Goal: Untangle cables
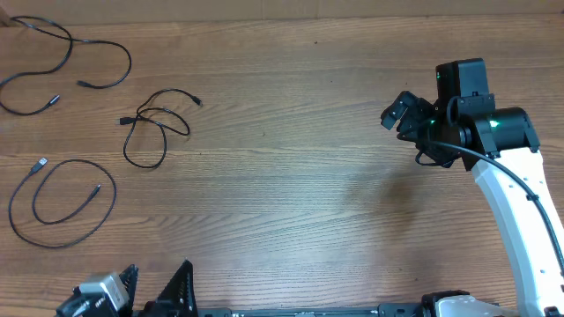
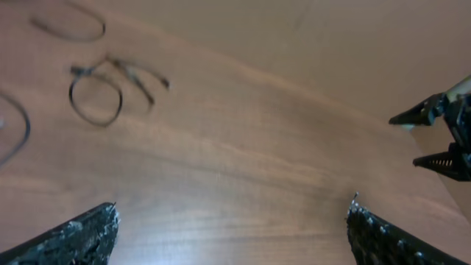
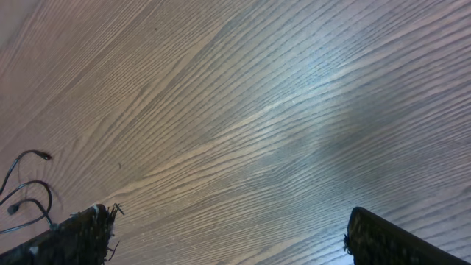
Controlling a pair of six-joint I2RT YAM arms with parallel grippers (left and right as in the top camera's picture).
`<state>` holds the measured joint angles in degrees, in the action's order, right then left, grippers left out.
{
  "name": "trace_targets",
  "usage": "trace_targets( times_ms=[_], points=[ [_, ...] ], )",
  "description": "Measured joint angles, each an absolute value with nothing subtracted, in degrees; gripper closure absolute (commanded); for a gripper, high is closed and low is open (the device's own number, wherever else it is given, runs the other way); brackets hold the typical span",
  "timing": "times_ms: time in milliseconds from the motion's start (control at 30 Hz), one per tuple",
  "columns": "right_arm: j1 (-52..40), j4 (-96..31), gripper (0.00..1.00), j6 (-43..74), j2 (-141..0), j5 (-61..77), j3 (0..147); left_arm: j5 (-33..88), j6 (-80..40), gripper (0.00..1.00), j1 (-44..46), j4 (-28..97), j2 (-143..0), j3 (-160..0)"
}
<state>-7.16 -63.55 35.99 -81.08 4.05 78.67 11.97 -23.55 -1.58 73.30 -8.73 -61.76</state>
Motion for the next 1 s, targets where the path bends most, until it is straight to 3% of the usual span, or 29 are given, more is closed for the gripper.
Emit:
trace_targets(
  times_ms=[533, 800, 1000],
  points=[
    [-7.2, -63.5, 0.00, 36.0, -81.1, 4.0, 78.7, 12.3, -16.0, 0.01, -0.8, 46.4, -1.0, -36.2],
    [-7.2, -63.5, 0.00, 36.0, -81.1, 4.0, 78.7, 12.4, -13.1, 0.01, 0.0, 25.4, -0.9, -20.1],
    [-7.2, -63.5, 0.00, 35.9, -81.1, 4.0, 78.7, 12.4, -11.4, 0.00, 0.0, 19.6, -0.9, -11.7]
  ],
)
